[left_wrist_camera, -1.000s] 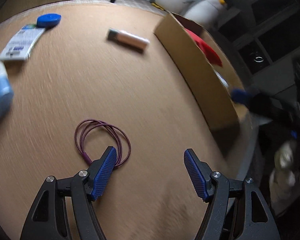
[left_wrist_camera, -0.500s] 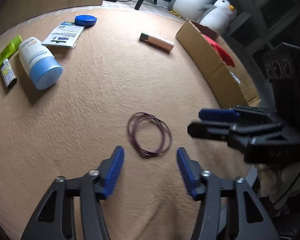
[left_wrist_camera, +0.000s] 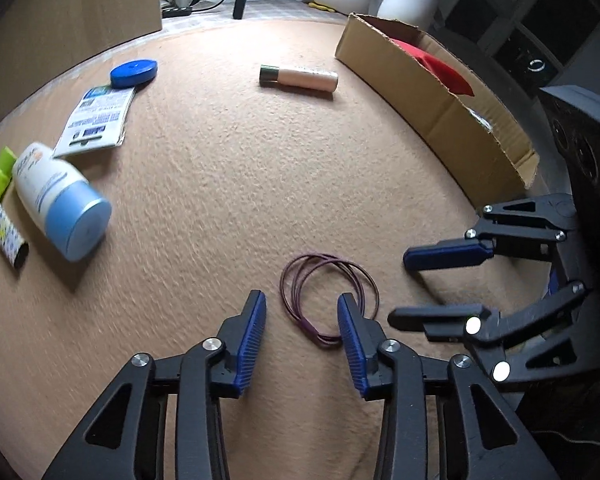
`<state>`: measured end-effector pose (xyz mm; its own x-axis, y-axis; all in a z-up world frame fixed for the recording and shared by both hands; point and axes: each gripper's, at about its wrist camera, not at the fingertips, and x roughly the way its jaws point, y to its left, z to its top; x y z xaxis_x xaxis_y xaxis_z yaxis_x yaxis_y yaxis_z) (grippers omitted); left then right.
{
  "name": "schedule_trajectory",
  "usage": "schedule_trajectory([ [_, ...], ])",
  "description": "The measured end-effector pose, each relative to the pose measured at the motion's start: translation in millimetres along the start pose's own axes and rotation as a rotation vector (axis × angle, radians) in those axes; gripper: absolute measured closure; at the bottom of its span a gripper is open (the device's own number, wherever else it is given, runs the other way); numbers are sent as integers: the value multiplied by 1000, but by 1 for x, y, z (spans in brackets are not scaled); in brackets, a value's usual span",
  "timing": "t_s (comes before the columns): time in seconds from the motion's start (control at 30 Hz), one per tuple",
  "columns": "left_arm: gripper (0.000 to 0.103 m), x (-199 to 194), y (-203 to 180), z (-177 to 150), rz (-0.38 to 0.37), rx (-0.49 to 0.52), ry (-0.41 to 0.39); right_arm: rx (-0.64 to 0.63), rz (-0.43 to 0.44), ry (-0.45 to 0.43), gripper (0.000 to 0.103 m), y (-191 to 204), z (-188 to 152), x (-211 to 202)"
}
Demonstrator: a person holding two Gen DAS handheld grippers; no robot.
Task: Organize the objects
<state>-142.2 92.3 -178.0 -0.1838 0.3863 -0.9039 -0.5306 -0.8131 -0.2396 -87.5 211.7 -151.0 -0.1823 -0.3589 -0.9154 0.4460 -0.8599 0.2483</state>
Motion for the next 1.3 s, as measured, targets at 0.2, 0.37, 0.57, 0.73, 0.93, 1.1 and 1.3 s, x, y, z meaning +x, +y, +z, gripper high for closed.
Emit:
schedule_trajectory([
  [0.2, 74, 4, -2, 3, -15, 13, 6, -91, -34, -21, 66, 12, -4, 5],
  [0.37, 86, 7, -6, 3, -37, 14, 7, -173, -109, -44, 67, 27, -3, 11],
  [0.57, 101, 11, -4, 3, -71, -14, 5, -177, -107, -64, 90, 27, 3, 13],
  [0.73, 101, 11, -1, -1, -115, -43, 2, -140, -81, -72, 100, 22, 7, 13],
  [0.93, 101, 11, -4, -2, -124, -56, -7, -106, -48, -72, 101, 19, 11, 13],
  [1.1, 101, 4, -5, 1, -122, -56, -26, -89, -46, -80, 101, 18, 13, 5],
  [1.3, 101, -11, -1, -1, -131, -77, -49, -73, -46, -109, 101, 15, 14, -12],
])
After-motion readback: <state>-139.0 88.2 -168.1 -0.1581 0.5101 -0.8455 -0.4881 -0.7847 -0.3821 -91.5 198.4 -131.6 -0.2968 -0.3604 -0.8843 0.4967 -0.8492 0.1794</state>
